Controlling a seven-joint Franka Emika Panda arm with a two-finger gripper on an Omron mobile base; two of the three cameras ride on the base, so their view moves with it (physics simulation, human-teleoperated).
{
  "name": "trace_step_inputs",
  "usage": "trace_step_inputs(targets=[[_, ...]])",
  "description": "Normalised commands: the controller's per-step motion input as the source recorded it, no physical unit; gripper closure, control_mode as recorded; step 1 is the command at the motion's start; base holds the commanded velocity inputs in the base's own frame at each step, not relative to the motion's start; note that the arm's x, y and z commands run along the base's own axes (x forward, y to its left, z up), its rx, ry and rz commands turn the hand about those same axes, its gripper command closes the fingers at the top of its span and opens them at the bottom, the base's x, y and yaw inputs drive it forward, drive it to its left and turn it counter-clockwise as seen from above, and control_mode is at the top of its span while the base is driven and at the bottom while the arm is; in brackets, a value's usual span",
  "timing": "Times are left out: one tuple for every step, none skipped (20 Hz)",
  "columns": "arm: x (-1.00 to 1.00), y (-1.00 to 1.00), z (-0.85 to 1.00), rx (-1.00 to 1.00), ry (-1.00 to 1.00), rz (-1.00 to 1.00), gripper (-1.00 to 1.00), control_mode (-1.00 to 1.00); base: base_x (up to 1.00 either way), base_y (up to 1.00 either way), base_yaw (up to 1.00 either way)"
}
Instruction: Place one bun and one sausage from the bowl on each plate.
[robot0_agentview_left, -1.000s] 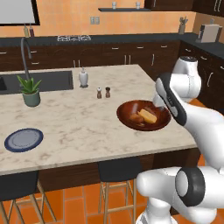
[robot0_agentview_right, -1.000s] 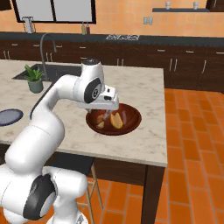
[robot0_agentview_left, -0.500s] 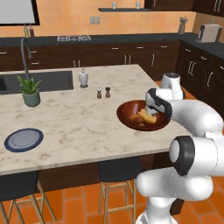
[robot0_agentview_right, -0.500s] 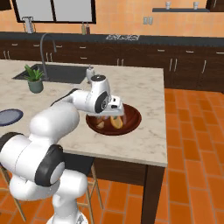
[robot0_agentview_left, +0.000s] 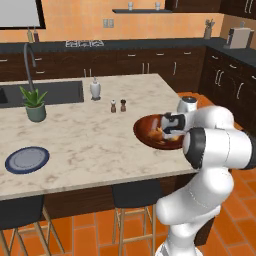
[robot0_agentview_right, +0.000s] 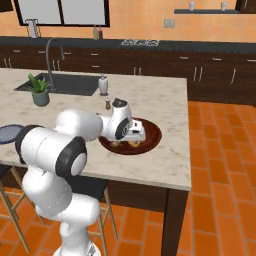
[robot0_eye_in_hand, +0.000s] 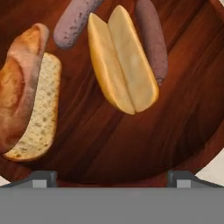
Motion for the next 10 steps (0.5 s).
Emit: trace_step_inputs(targets=[[0.36, -0.29, -0.31, 0.0, -0.05, 0.03, -1.0, -1.0, 0.0, 0.0, 0.0], [0.29, -0.29, -0.29, 0.0, -0.01, 0.0, -1.0, -1.0, 0.0, 0.0, 0.0], [0.26, -0.21, -0.26, 0.0, 0.0, 0.0, -1.0, -1.0, 0.0, 0.0, 0.0], [0.23, -0.11, -0.29, -0.01, -0.01, 0.0, -1.0, -1.0, 0.0, 0.0, 0.0], [0.22, 0.0, -0.41, -0.04, -0.01, 0.0, -1.0, -1.0, 0.0, 0.0, 0.0], [0.29, 0.0, -0.46, -0.05, 0.0, 0.0, -1.0, -1.0, 0.0, 0.0, 0.0], [0.36, 0.0, -0.38, -0.03, -0.01, 0.0, -1.0, -1.0, 0.0, 0.0, 0.0], [0.46, 0.0, -0.22, 0.0, 0.0, 0.0, -1.0, -1.0, 0.0, 0.0, 0.0], [0.51, 0.0, -0.11, 0.0, 0.0, 0.0, -1.0, -1.0, 0.0, 0.0, 0.0], [0.49, 0.0, -0.08, 0.0, 0.0, 0.0, -1.0, -1.0, 0.0, 0.0, 0.0]])
